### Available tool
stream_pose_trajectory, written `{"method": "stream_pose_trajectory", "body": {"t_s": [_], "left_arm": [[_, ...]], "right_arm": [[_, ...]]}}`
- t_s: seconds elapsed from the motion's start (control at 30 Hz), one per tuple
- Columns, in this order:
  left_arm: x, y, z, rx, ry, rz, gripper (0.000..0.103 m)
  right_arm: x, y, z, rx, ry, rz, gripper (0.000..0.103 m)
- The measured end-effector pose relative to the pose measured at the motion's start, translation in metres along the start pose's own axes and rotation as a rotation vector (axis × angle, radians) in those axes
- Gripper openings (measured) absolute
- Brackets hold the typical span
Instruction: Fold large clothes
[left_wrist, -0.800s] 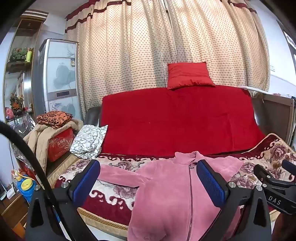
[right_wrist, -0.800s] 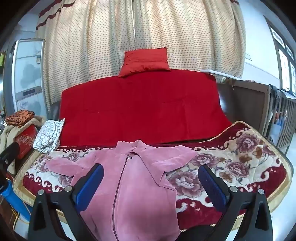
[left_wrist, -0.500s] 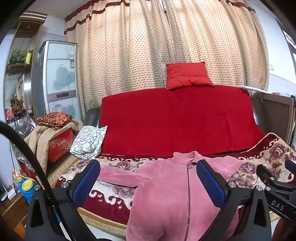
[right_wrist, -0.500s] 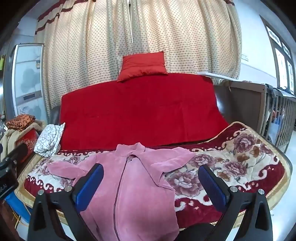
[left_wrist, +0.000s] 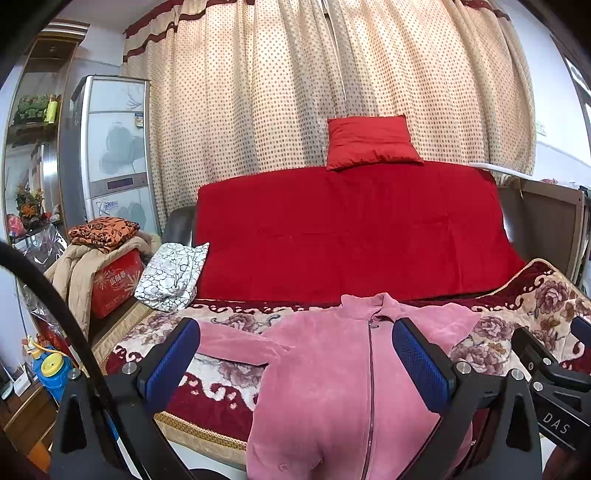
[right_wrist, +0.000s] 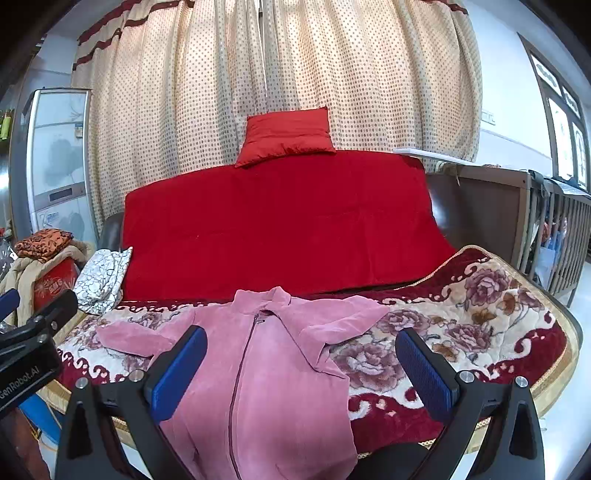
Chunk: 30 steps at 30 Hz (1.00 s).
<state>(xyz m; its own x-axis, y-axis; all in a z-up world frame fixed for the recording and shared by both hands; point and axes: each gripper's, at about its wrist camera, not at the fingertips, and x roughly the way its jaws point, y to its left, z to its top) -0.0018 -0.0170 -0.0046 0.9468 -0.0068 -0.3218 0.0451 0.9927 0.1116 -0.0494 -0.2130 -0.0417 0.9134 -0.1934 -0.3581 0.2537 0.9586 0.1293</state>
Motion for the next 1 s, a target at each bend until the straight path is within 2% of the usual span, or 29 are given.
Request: {"method": "stream_pose_trajectory", "body": {"t_s": [1.0], "left_arm": [[0.002, 0.005, -0.001, -0.011, 0.005, -0.007, 0.103]], "right_arm": [[0.000, 0.012, 0.000, -0.034, 0.003, 0.015, 0.103]]}}
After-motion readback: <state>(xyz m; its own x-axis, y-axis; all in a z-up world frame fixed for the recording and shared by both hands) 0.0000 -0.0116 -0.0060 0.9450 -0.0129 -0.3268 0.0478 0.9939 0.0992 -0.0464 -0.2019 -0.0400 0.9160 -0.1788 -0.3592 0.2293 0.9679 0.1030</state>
